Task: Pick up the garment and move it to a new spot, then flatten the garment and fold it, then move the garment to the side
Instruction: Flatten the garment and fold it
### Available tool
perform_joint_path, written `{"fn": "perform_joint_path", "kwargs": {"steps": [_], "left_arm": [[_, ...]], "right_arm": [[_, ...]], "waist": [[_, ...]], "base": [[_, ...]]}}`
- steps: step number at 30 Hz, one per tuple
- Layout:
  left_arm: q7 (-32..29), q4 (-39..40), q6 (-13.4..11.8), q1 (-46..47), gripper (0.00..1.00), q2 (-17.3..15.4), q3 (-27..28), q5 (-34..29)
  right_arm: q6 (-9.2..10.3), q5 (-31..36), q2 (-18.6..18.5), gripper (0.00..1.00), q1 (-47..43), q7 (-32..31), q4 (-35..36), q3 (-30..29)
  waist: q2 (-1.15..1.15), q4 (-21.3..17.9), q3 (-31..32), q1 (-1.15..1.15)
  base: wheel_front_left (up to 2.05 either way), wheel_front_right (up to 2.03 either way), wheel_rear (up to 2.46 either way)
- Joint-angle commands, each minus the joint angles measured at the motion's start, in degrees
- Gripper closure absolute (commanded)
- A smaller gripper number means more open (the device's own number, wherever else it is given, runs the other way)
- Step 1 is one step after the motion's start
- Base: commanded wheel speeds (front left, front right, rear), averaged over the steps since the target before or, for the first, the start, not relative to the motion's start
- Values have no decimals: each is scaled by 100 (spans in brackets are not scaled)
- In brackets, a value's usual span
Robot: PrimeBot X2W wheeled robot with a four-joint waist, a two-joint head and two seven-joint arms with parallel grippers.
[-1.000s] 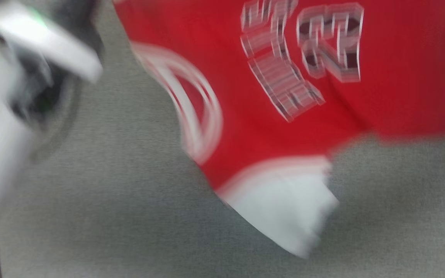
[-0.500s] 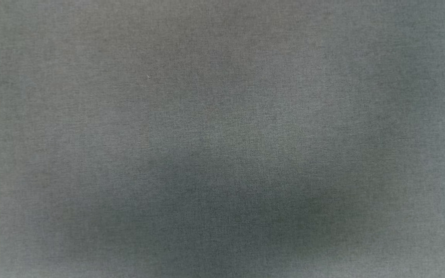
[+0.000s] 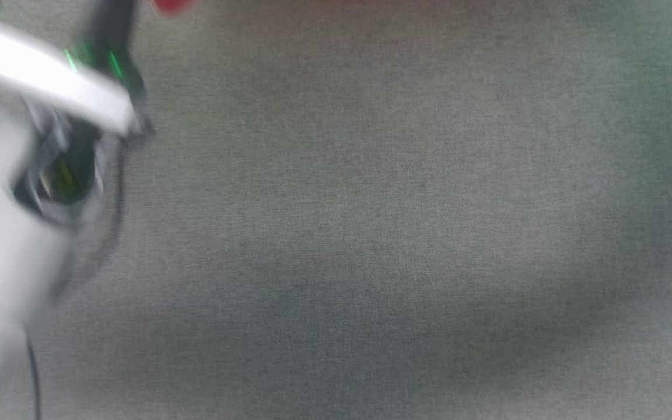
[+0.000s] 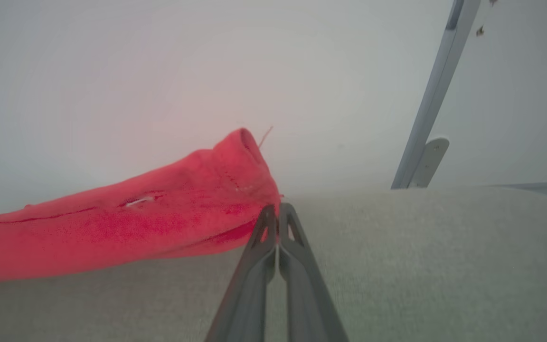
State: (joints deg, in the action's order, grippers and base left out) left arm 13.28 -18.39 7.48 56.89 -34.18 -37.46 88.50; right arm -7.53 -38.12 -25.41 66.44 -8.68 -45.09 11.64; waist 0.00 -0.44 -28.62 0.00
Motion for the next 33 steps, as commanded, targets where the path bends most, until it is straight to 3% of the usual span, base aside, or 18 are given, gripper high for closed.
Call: {"fn": "perform_joint_path", "kwargs": {"steps": [1,6,13,17,27,33], "left_arm": [[63,326,-6,-523,100,-45,-4,118],[135,1195,-6,-1843,100,-255,-180,148],[177,2041,0,-3247,100,-801,-534,-235],[191,2390,0,-3970,100,-984,-359,-313],[196,3256,0,-5859,100,-936,596,-648],[196,3554,0,-5933,100,-1002,769,-938]], "right_arm": [[8,-238,-106,100,-494,-93,229,84],[5,-854,-374,100,-1903,-311,989,105],[4,-1349,-733,100,-3934,-635,2462,6],[4,-1455,-810,100,-4954,-948,3184,-292],[4,-1322,-418,100,-6901,-1740,4760,-1305],[4,-1081,6,100,-7147,-2153,5405,-1880]], "waist": [[0,33,81,0],[0,75,319,0],[0,81,769,0],[0,27,987,0],[0,-82,1131,0],[0,-52,1129,0]], "base": [[0,0,0],[0,0,0],[0,0,0],[0,0,0],[0,0,0],[0,0,0]]}}
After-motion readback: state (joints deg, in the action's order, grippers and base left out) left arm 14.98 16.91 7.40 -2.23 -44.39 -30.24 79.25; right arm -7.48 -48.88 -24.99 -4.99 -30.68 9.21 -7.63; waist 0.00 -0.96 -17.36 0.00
